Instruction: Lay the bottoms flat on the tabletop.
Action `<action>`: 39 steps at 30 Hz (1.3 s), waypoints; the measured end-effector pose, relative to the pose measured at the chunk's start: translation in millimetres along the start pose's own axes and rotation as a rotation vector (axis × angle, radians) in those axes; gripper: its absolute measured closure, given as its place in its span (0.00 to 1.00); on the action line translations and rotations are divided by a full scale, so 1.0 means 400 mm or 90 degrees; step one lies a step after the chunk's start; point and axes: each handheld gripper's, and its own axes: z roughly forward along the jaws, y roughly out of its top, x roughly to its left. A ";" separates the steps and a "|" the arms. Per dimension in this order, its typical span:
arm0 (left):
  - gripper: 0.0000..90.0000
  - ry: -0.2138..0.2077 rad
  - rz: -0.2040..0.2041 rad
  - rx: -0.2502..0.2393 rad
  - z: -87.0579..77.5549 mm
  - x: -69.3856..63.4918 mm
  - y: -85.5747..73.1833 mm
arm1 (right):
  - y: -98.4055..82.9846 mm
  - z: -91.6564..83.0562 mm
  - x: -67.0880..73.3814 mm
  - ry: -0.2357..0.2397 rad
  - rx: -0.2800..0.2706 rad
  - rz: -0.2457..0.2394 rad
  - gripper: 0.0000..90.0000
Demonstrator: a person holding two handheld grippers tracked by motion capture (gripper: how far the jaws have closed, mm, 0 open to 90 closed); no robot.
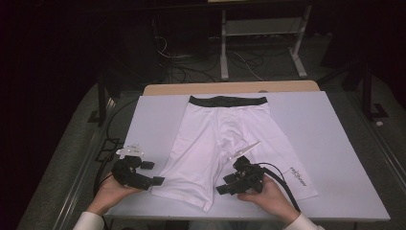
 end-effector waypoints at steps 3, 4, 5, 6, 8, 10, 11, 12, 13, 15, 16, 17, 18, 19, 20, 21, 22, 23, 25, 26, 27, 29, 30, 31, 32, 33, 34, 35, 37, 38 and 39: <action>0.07 0.010 0.000 -0.006 0.011 -0.001 0.011 | 0.005 -0.025 -0.013 -0.018 -0.016 -0.009 0.27; 0.04 0.011 0.000 -0.007 0.014 -0.001 0.015 | 0.008 -0.033 -0.016 -0.026 -0.019 -0.010 0.22; 0.02 0.011 0.002 -0.010 0.016 -0.001 0.020 | 0.010 -0.042 -0.020 -0.033 -0.021 -0.014 0.17; 0.02 0.009 0.001 -0.014 0.018 -0.002 0.024 | 0.013 -0.051 -0.024 -0.041 -0.024 -0.017 0.14; 0.00 0.010 0.001 -0.022 0.022 -0.003 0.035 | 0.015 -0.071 -0.031 -0.054 -0.040 -0.021 0.08; 0.00 0.005 0.005 -0.034 0.024 -0.005 0.045 | 0.016 -0.088 -0.040 -0.071 -0.050 -0.018 0.00; 0.00 0.004 0.005 -0.039 0.025 -0.006 0.050 | 0.015 -0.096 -0.046 -0.076 -0.055 -0.017 0.00; 0.00 0.006 0.008 -0.041 0.026 -0.007 0.055 | 0.015 -0.105 -0.053 -0.078 -0.064 -0.015 0.00; 0.00 0.006 0.011 -0.046 0.028 -0.009 0.060 | 0.013 -0.114 -0.059 -0.079 -0.071 -0.013 0.00; 0.00 0.003 0.014 -0.056 0.031 -0.013 0.068 | 0.010 -0.131 -0.068 -0.084 -0.080 -0.007 0.00; 0.00 0.002 0.016 -0.059 0.033 -0.015 0.072 | 0.008 -0.139 -0.072 -0.086 -0.085 -0.008 0.00; 0.00 0.001 0.019 -0.062 0.036 -0.017 0.076 | 0.006 -0.148 -0.076 -0.088 -0.088 -0.005 0.00; 0.00 0.000 0.020 -0.064 0.038 -0.019 0.080 | 0.003 -0.155 -0.080 -0.090 -0.094 -0.005 0.00; 0.00 0.000 0.020 -0.070 0.041 -0.021 0.084 | 0.000 -0.163 -0.085 -0.092 -0.099 -0.004 0.00; 0.00 0.000 0.022 -0.073 0.043 -0.022 0.087 | -0.002 -0.171 -0.088 -0.094 -0.104 -0.002 0.00; 0.00 0.000 0.023 -0.078 0.045 -0.023 0.091 | -0.005 -0.179 -0.093 -0.096 -0.110 0.001 0.00; 0.00 0.000 0.023 -0.084 0.047 -0.024 0.094 | -0.008 -0.186 -0.097 -0.098 -0.115 0.003 0.00; 0.00 0.000 0.023 -0.089 0.049 -0.025 0.098 | -0.012 -0.193 -0.102 -0.101 -0.120 0.005 0.00; 0.00 -0.003 0.024 -0.096 0.054 -0.028 0.105 | -0.019 -0.208 -0.111 -0.107 -0.131 0.005 0.00; 0.00 -0.004 0.026 -0.099 0.056 -0.030 0.108 | -0.024 -0.216 -0.115 -0.111 -0.139 0.007 0.00; 0.00 -0.005 0.028 -0.102 0.057 -0.032 0.111 | -0.028 -0.223 -0.119 -0.113 -0.146 0.008 0.00; 0.00 -0.007 0.027 -0.111 0.060 -0.034 0.115 | -0.036 -0.234 -0.125 -0.116 -0.156 0.011 0.00; 0.00 -0.009 0.027 -0.115 0.062 -0.035 0.117 | -0.041 -0.240 -0.129 -0.118 -0.160 0.013 0.00; 0.00 -0.010 0.027 -0.121 0.064 -0.037 0.120 | -0.045 -0.246 -0.133 -0.121 -0.164 0.015 0.00; 0.00 -0.010 0.026 -0.124 0.065 -0.038 0.120 | -0.051 -0.253 -0.138 -0.122 -0.171 0.018 0.00; 0.00 -0.012 0.027 -0.126 0.066 -0.039 0.122 | -0.055 -0.257 -0.141 -0.124 -0.173 0.020 0.00; 0.00 -0.012 0.026 -0.131 0.068 -0.042 0.123 | -0.060 -0.262 -0.145 -0.126 -0.176 0.022 0.00; 0.00 -0.011 0.024 -0.135 0.070 -0.044 0.124 | -0.065 -0.266 -0.148 -0.129 -0.179 0.024 0.00; 0.00 -0.013 0.023 -0.148 0.072 -0.048 0.124 | -0.078 -0.276 -0.157 -0.132 -0.187 0.031 0.00; 0.00 -0.013 0.023 -0.151 0.073 -0.049 0.124 | -0.084 -0.280 -0.161 -0.133 -0.191 0.035 0.00; 0.00 -0.013 0.023 -0.156 0.075 -0.050 0.123 | -0.088 -0.282 -0.165 -0.135 -0.194 0.038 0.00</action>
